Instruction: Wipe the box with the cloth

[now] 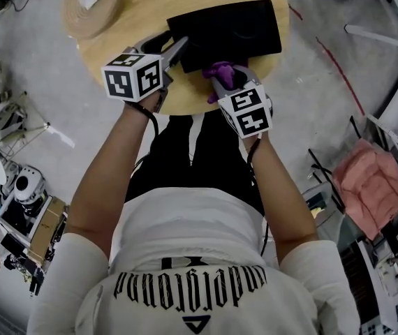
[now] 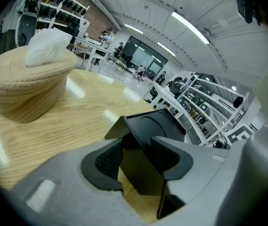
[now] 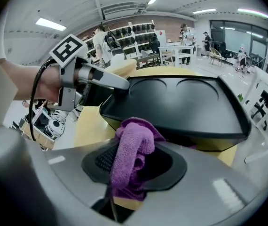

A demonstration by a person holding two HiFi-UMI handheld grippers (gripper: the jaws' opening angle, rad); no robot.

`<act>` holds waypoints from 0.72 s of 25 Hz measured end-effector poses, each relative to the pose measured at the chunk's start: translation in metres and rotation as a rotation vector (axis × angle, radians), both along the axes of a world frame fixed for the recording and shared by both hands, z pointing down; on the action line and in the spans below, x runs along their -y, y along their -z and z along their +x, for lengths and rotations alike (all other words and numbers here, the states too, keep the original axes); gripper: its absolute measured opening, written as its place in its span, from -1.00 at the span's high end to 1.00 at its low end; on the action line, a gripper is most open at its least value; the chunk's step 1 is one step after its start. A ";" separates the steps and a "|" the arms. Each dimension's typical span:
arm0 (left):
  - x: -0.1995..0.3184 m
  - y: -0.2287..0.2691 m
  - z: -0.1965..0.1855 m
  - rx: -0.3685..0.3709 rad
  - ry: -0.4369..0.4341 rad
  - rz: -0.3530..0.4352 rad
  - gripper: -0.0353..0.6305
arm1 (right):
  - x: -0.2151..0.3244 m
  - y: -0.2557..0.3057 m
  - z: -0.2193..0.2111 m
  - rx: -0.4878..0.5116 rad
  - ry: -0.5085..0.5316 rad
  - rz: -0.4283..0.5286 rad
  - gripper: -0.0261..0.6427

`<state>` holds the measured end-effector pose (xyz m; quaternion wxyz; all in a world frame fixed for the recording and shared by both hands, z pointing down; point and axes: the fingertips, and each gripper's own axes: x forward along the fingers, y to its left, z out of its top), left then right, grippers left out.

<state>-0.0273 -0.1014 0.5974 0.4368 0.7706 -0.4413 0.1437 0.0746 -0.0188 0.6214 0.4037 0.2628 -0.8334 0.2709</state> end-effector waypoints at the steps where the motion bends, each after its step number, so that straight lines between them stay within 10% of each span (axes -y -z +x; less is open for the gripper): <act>1: 0.000 0.001 0.000 0.001 0.001 0.000 0.29 | -0.004 0.000 -0.009 0.010 0.016 -0.012 0.51; 8: -0.002 0.003 0.000 0.013 -0.002 0.004 0.29 | -0.026 0.011 -0.046 0.067 0.120 -0.057 0.51; 18: 0.001 0.002 -0.001 0.033 -0.022 -0.006 0.29 | 0.039 0.008 0.088 -0.065 -0.033 -0.013 0.50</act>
